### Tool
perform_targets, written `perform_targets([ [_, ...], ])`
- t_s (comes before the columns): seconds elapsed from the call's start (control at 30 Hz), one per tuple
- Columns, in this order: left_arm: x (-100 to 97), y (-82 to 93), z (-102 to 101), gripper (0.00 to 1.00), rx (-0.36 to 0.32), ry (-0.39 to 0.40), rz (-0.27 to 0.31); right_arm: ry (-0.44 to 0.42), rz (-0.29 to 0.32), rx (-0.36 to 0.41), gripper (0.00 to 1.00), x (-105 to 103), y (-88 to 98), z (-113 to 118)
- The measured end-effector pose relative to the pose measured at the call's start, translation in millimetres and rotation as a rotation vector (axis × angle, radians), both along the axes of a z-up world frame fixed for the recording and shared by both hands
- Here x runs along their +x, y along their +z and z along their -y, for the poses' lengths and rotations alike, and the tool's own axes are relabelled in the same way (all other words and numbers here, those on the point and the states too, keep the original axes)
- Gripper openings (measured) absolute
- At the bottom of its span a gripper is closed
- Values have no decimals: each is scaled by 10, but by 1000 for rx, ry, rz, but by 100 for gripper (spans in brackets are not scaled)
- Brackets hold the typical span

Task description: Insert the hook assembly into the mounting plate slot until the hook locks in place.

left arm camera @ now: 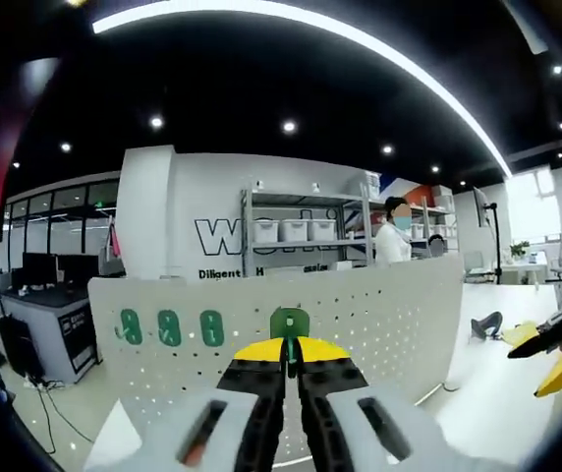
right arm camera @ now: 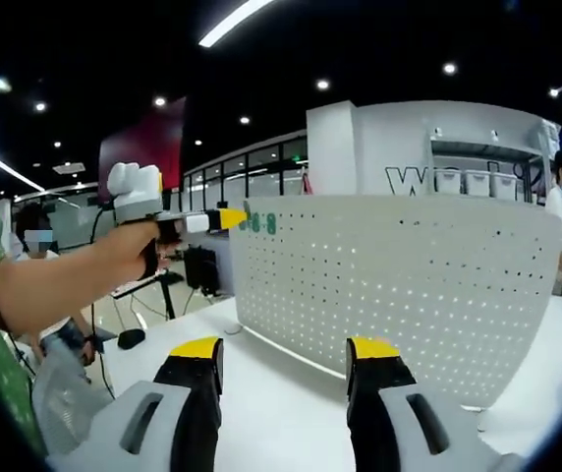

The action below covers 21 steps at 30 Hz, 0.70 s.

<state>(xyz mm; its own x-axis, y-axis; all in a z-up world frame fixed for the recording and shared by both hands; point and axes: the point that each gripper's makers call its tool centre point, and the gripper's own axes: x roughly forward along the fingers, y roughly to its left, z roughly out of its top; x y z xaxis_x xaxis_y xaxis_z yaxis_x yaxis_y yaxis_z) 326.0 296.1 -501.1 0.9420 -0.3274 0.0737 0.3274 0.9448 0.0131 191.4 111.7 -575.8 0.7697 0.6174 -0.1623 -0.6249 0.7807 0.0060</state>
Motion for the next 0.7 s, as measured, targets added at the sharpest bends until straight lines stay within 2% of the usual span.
perform_targets([
  [0.3,367,80,41,4,-8,36,-1,-27,8,12,52,3,29,136],
  [0.7,672,-37,36,4,15,78,-41,-46,22,24,53,19,74,220],
])
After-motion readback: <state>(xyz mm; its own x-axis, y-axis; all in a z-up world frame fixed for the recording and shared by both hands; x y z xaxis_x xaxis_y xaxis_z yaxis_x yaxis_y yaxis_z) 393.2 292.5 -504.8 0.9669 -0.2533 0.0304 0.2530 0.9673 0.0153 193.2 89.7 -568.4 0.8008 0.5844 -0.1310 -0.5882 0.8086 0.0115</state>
